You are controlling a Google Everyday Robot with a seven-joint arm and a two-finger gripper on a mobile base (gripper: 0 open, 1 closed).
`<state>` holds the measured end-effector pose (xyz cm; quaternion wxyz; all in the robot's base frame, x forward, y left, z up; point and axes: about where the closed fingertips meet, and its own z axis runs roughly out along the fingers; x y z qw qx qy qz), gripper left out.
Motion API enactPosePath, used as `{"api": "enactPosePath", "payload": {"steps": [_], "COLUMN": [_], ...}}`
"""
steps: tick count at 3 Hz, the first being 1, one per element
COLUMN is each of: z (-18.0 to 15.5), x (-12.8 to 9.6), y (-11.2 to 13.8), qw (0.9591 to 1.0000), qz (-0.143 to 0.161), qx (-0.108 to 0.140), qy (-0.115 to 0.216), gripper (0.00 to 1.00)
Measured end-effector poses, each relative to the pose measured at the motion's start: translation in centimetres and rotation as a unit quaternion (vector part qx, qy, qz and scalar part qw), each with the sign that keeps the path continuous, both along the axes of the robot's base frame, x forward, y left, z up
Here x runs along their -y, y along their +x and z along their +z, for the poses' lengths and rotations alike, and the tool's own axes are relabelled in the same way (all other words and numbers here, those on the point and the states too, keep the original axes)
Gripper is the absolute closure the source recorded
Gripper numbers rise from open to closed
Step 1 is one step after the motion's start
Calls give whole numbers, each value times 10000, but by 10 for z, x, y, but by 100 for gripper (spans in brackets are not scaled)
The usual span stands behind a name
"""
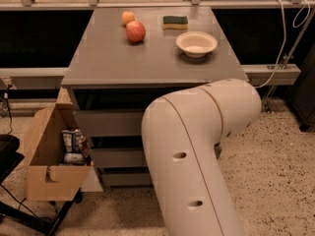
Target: Open middle drawer
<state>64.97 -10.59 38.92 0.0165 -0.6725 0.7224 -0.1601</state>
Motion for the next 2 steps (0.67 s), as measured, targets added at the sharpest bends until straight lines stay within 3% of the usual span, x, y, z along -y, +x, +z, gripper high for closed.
{"api": "enactPosePath", "payload": {"steps": [2], "z": [6], "x": [1], "y": [-4], "qw": [10000], "qz": [4], "qx": [-23], "qy": [92], "gripper": [100]}}
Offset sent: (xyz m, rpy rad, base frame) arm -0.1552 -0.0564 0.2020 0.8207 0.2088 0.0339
